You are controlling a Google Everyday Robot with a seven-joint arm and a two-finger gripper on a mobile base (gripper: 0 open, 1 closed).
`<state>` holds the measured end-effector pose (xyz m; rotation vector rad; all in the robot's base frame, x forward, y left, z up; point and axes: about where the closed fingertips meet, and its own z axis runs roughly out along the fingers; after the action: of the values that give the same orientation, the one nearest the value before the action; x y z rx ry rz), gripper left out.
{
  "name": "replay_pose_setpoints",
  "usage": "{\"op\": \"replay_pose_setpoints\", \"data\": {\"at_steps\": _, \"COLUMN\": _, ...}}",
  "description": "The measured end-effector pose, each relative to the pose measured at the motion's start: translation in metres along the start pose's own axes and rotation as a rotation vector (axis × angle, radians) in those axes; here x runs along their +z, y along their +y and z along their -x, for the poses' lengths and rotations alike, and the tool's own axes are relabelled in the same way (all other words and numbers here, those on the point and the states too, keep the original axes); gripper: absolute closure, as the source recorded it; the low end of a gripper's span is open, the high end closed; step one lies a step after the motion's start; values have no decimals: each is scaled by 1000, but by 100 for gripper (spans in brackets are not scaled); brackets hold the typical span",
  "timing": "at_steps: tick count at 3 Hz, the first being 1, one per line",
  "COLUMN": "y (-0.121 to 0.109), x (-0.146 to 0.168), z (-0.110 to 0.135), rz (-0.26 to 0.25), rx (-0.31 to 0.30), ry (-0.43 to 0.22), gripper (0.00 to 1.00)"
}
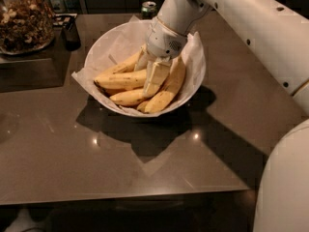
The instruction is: Pick banana from white bowl
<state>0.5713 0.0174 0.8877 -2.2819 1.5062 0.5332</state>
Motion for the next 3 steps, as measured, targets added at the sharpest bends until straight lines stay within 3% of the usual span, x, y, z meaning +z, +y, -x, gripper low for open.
{"op": "replay_pose_setpoints", "data": {"at_steps": 1, "y": 6, "x": -2, "z": -1, "rz": -9, "rx": 14, "ry": 12, "gripper": 96}}
{"op": "replay_pose_setpoints", "data": {"at_steps": 2, "y": 10, "x": -14, "z": 1, "rz": -40, "rx": 21, "ry": 33, "gripper": 100}}
{"op": "replay_pose_setpoints", "data": {"at_steps": 3, "y": 20, "x": -45, "z": 9, "rz": -115, "rx": 12, "ry": 53, "gripper": 100}}
